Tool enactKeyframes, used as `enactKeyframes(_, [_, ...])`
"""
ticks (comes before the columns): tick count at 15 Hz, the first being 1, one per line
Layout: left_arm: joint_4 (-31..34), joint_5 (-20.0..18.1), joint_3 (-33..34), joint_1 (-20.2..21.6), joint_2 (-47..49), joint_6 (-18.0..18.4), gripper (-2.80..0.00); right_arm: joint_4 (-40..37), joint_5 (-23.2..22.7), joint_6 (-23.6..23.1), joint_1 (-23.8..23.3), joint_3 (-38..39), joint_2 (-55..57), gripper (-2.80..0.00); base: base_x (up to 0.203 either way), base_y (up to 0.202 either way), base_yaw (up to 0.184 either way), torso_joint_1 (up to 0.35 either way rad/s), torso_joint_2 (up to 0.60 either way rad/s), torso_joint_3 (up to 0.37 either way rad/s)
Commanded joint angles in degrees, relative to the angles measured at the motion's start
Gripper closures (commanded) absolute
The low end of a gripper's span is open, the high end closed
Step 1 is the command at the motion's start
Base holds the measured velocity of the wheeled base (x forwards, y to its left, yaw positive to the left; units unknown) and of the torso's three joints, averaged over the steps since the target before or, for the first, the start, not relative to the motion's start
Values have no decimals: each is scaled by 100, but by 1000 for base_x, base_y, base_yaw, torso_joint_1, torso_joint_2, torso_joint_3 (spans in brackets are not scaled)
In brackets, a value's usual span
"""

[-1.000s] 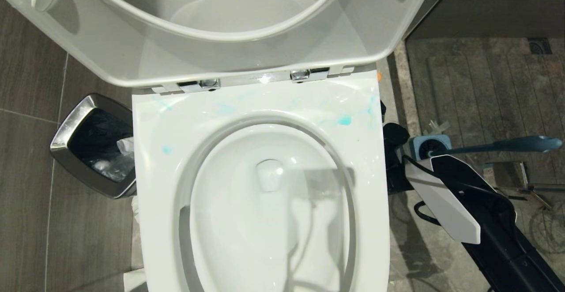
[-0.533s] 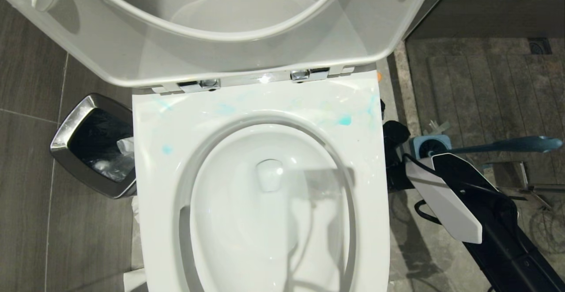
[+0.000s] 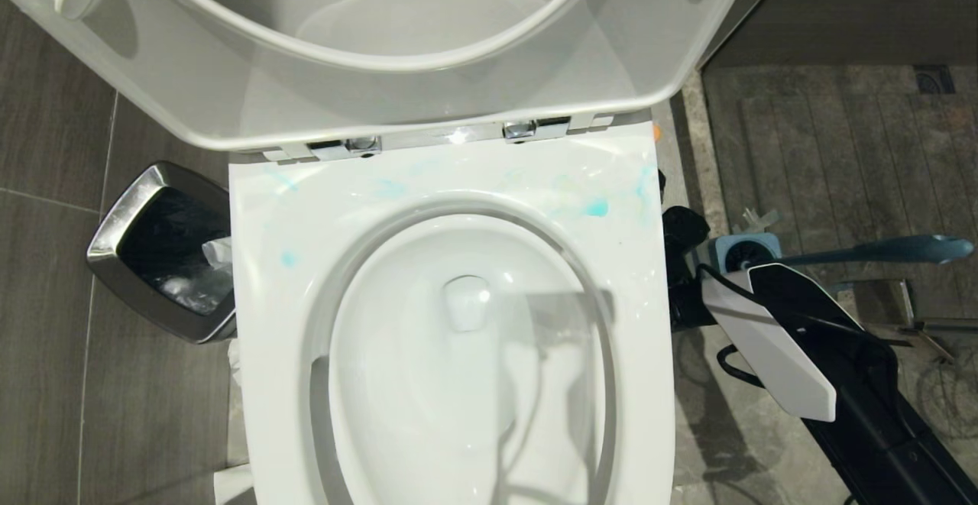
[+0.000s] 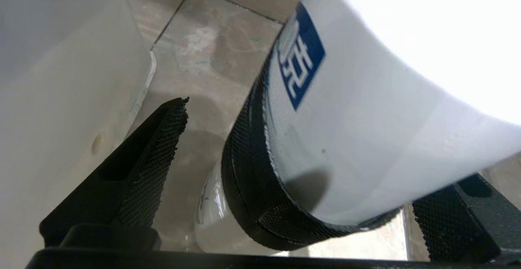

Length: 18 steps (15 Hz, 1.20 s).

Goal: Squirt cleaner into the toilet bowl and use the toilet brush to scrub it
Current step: Pour in the cleaning agent

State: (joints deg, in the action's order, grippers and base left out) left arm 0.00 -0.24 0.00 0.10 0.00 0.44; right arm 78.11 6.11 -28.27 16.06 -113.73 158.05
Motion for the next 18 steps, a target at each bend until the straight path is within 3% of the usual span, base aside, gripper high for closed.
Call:
enactKeyframes(1, [0,-2,4,3,0,0,0,38,4,-12,2,8,-11,-280,0,0,0,0,0,0])
enactKeyframes(2, [0,-2,0,-1,8,0,0,38,4,-12,2,8,-13,-205,0,0,0,0,0,0])
enactKeyframes(3, [0,-2,0,-1,0,0,0,38,7,-20,2,8,-20,0,0,0,0,0,0,0])
enactKeyframes(18, [0,-2,7,-1,0,0,0,-41,91,-23,22,292,-675,0,0,0,0,0,0,0])
